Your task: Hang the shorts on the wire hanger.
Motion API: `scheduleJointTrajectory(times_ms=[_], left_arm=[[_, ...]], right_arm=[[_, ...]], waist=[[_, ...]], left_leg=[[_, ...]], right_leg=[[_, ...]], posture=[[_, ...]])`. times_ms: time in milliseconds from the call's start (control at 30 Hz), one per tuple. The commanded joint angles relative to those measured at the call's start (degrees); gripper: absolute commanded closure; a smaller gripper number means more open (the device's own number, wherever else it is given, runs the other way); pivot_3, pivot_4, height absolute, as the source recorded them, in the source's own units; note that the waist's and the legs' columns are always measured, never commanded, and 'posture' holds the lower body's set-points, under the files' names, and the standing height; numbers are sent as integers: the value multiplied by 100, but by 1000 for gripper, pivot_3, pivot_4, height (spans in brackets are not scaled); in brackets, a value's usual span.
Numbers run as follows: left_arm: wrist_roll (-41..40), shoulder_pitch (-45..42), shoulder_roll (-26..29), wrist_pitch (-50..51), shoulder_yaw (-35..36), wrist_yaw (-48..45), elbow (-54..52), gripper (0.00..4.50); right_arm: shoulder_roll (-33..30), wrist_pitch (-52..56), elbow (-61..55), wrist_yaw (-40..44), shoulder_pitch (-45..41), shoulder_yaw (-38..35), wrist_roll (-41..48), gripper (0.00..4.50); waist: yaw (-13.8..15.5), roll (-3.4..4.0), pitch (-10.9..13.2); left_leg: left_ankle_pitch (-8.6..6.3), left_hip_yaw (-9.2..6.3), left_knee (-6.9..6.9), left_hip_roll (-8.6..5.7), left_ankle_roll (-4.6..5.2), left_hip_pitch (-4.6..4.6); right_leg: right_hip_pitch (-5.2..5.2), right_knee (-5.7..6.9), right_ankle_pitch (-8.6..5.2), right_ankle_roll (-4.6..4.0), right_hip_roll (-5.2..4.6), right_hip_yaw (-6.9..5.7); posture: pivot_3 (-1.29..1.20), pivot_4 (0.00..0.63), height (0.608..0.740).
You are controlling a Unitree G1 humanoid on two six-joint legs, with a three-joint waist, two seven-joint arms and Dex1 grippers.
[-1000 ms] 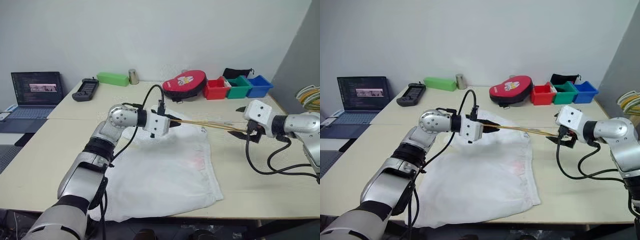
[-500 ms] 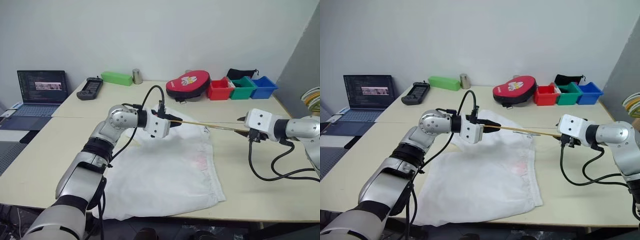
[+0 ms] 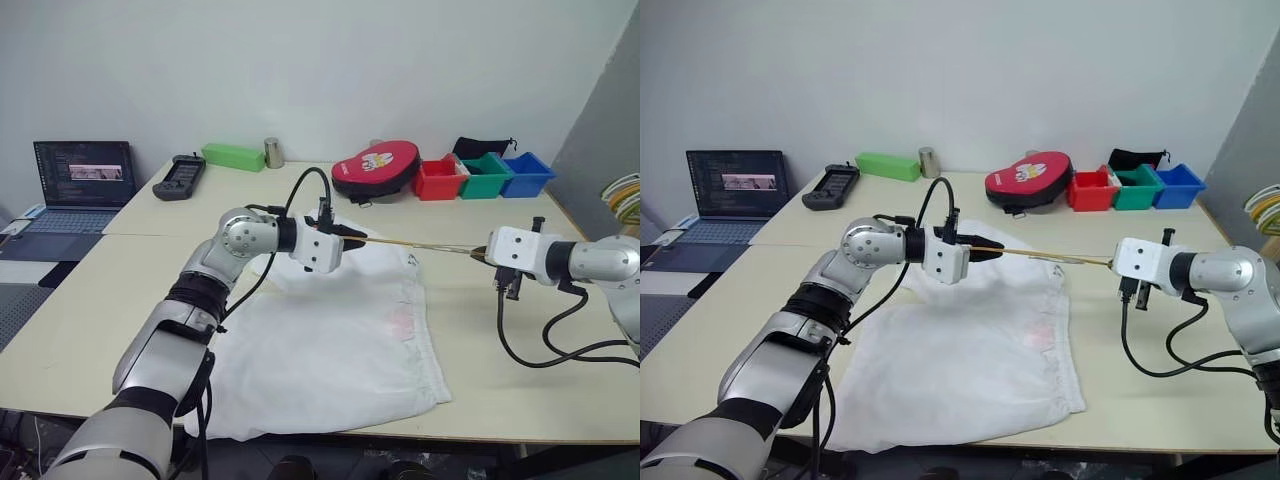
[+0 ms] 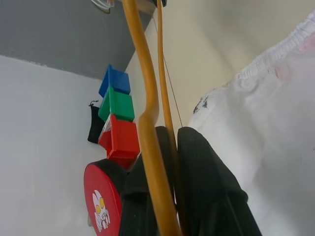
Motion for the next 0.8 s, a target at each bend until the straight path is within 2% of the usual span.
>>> scheduleJointTrajectory(times_ms=[33, 67, 100, 267, 433, 567, 633, 667, 700, 800], left_arm=[[-199, -193, -24, 87, 91, 4, -57, 4134], [-290, -188, -37, 126, 115, -55, -63, 3793], [-356, -178, -39, 146, 133, -97, -79, 3770], [-885, -153, -8, 260, 271, -403, -199, 2462], [-1486, -31, 251, 516, 389, -1024, -486, 1316], [-1796, 119, 459, 928, 517, -1281, -740, 492], [-1998, 253, 538, 1359, 660, -1294, -990, 17], [-2150, 360, 559, 1712, 762, -1245, -1197, 17], [-2502, 703, 538, 2504, 955, -1006, -1657, 17], [-2889, 1588, 534, 3790, 1255, -524, -2665, 17]], right_arm=[[-16, -54, -63, -65, -6, -174, -64, 4484], [-2, -40, -77, -59, 1, -181, -47, 4500], [6, -26, -88, -52, 6, -186, -31, 4500], [47, -76, -62, -32, 24, -197, 13, 4500], [91, 141, -6, 131, 158, -292, 292, 4500], [-11, 149, 644, 288, 289, -377, 392, 4500], [-24, 519, 1096, 468, 256, -547, 659, 4500], [-70, 660, 1347, 576, 229, -609, 746, 4500], [-161, 1135, 1499, 780, 243, -743, 980, 4500], [-414, 2506, 1332, 1331, 441, -990, 1626, 4500]], waist=[[0, 0, 0], [0, 0, 0], [0, 0, 0], [-4, 0, 0], [-5, 0, 0], [0, -1, 0], [3, -1, 0], [2, -1, 0], [3, 0, -1], [-4, 17, -11]], left_leg=[[0, 0, 0, 0, 0, 0], [0, 0, 0, 0, 0, 0], [0, 0, 0, 0, 0, 0], [0, 0, 0, 0, 0, 0], [0, 0, 0, 0, 0, -1], [0, 0, 0, 0, 0, 1], [0, 0, 0, 0, 0, 2], [0, 1, 0, 0, 0, 2], [0, 1, 1, 0, 0, 2], [0, 2, 0, 8, 0, 1]], right_leg=[[0, 0, 0, 0, 0, 1], [0, 0, 0, 0, 0, 1], [0, 0, 0, 0, 0, 1], [0, 1, 0, 0, 0, 1], [0, 1, 0, 0, 1, -1], [1, 1, 0, 0, 0, -1], [2, 1, 0, 0, 0, -2], [3, 0, 0, 0, 0, -1], [2, 0, 0, 0, 0, 0], [1, 1, -1, 0, -5, 7]], posture=[[164, 0, 740], [164, 0, 740], [164, 0, 740], [171, 0, 740], [179, 0, 740], [195, 0, 740], [198, 0, 740], [201, 0, 740], [216, 0, 740], [217, 0, 740]])
